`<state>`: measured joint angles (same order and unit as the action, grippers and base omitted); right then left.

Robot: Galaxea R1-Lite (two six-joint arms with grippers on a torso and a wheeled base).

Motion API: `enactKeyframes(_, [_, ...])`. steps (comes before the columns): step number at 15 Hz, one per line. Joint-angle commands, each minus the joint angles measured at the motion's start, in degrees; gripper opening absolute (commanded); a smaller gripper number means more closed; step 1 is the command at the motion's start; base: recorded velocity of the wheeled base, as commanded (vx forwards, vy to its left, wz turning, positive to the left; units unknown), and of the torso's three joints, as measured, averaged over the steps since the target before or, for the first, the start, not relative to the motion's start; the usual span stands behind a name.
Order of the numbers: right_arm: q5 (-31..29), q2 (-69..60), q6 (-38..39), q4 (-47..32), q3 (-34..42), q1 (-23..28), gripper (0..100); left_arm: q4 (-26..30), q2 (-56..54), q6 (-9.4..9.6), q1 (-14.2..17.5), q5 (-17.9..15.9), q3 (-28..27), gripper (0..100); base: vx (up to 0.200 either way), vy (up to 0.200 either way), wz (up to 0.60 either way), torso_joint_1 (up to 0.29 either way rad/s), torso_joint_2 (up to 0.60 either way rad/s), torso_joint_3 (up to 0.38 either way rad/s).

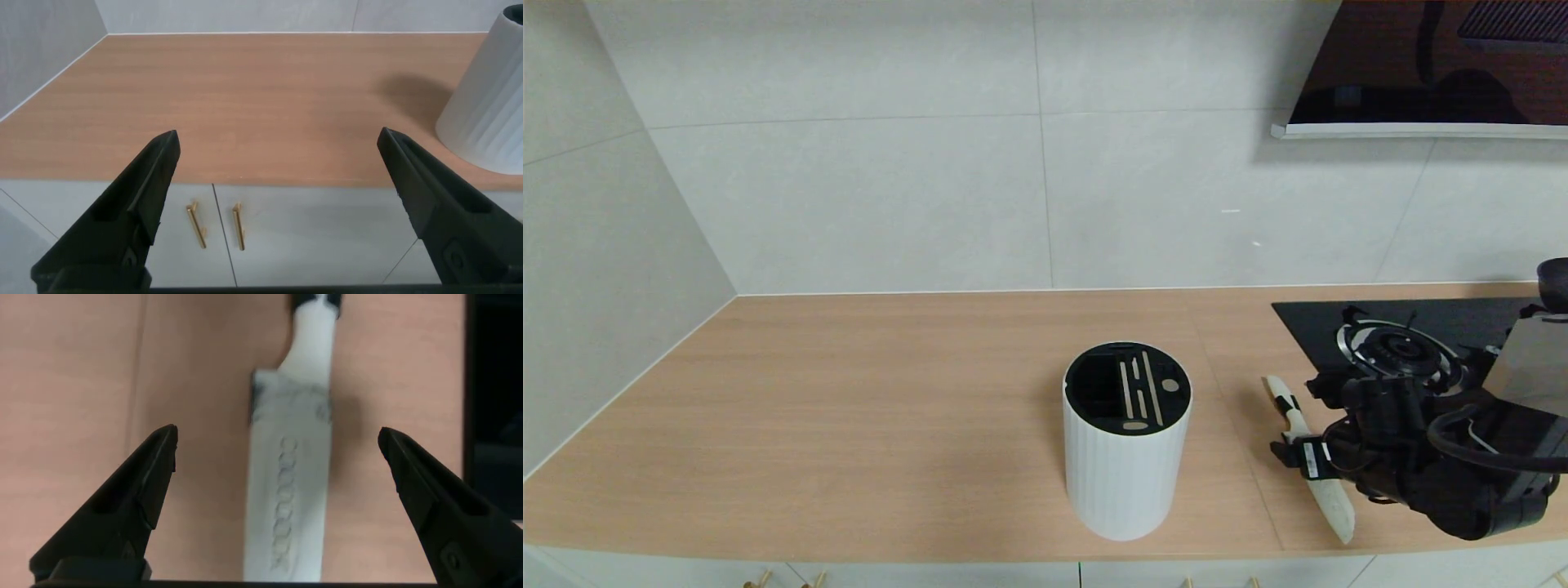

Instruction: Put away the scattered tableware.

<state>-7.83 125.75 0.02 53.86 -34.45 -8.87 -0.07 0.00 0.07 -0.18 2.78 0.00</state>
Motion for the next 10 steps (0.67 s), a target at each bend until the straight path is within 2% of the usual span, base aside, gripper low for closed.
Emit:
enactKeyframes(1, [0.0,1.78,0.06,0.81,-0.09,0.17,100,-0.01,0.0,0.01,0.01,0.03,0.0,100,0.0,0.0,0.0,0.0,0.0,0.0])
enactKeyframes(10, [-1.58,4.42,1.29,2.3,-2.64,1.23,100,-0.01,0.0,0.01,0.01,0.03,0.0,100,0.0,0.0,0.0,0.0,0.0,0.0])
